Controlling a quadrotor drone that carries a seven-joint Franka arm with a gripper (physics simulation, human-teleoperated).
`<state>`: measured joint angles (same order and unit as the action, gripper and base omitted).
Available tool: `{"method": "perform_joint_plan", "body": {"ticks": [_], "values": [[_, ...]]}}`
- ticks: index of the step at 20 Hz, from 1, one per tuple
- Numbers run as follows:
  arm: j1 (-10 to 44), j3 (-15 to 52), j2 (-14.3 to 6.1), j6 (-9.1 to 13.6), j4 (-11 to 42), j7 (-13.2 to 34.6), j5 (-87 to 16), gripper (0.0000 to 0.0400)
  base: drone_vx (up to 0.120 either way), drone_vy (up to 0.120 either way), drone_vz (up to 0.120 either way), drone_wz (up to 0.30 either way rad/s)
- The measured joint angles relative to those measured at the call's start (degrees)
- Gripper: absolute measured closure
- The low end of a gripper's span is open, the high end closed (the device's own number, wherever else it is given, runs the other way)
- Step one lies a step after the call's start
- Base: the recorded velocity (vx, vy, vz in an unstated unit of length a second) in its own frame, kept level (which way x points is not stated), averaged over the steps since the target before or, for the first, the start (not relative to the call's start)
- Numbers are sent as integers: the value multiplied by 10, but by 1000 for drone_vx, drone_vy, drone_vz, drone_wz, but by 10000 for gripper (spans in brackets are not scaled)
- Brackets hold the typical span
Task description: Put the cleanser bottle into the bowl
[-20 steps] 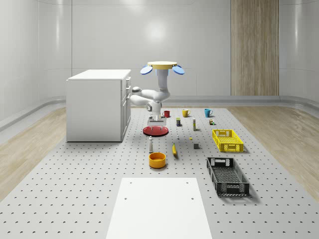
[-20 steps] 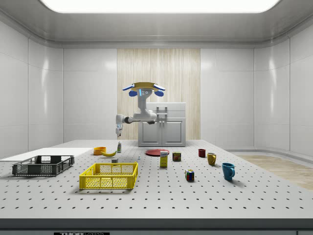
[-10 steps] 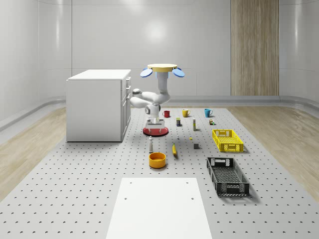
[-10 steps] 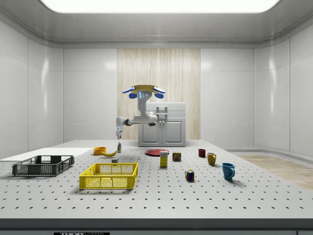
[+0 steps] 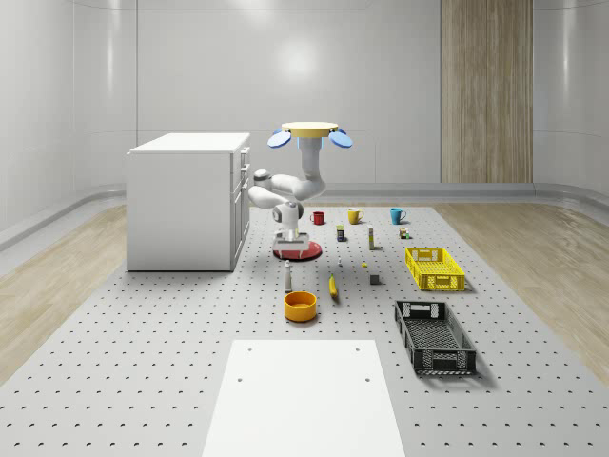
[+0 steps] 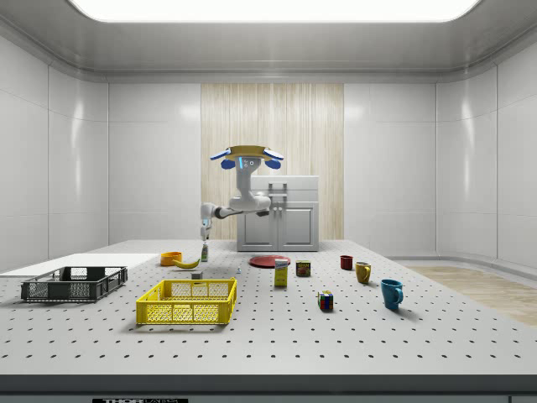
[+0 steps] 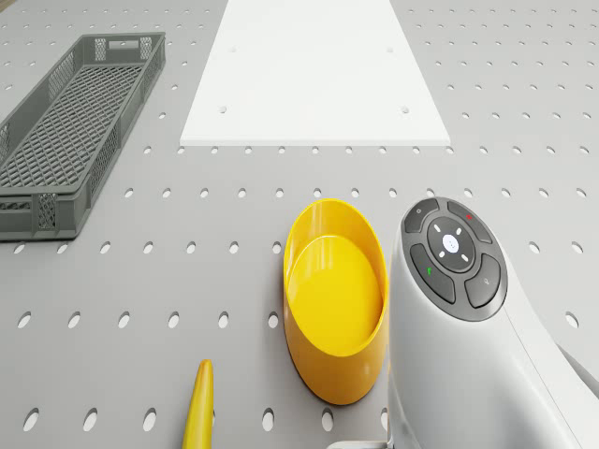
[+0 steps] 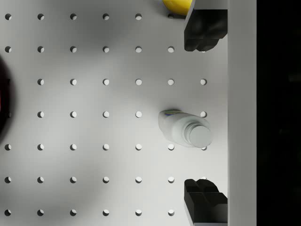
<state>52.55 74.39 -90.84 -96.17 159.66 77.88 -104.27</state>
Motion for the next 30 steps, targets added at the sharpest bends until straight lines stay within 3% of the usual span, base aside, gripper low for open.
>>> {"method": "perform_joint_plan", "body": {"ticks": [20, 24, 27, 30], "values": [[1, -48, -1, -25, -24, -18, -42, 0, 0, 0, 0, 0], [2, -50, 0, -25, -24, -16, -44, 165, 0, 0, 0, 0], [2, -50, 0, -25, -24, -16, -45, 223, 0, 0, 0, 0], [3, -51, 0, -25, -24, -16, -45, 250, 0, 0, 0, 0]]}}
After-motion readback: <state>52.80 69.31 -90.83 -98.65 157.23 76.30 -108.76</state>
